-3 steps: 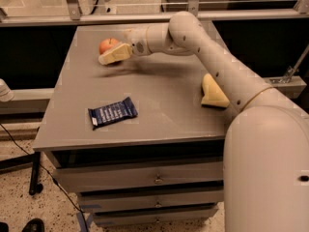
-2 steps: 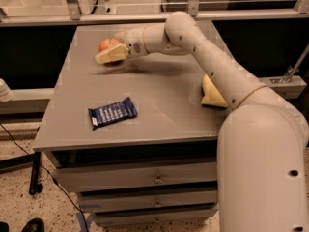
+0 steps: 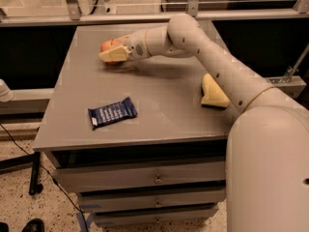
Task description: Move apple near rxbar blueberry
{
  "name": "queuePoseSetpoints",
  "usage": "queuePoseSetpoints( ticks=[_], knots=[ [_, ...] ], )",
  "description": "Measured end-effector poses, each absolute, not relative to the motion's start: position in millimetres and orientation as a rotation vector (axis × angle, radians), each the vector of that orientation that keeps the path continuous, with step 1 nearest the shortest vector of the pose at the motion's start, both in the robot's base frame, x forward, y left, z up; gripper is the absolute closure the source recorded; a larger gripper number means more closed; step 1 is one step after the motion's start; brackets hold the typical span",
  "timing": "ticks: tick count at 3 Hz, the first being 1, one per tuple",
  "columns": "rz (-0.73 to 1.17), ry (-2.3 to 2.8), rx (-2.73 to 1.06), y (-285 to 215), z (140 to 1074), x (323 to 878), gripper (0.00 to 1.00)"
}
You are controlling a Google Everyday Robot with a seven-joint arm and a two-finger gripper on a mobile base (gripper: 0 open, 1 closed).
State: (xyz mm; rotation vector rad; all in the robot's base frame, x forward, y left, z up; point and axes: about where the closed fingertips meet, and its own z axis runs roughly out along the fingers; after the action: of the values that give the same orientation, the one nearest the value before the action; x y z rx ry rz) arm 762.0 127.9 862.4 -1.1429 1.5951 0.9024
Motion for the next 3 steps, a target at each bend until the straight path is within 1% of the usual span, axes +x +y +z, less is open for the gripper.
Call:
queuePoseSetpoints(
  ticks=[1, 2, 3],
  knots=[
    [0.902, 1.602, -1.120, 120, 869, 753, 0.85],
    [0.906, 1.585, -1.109, 112, 890, 735, 1.00],
    [0.921, 1.572, -1.101, 104, 909, 708, 1.00]
  ],
)
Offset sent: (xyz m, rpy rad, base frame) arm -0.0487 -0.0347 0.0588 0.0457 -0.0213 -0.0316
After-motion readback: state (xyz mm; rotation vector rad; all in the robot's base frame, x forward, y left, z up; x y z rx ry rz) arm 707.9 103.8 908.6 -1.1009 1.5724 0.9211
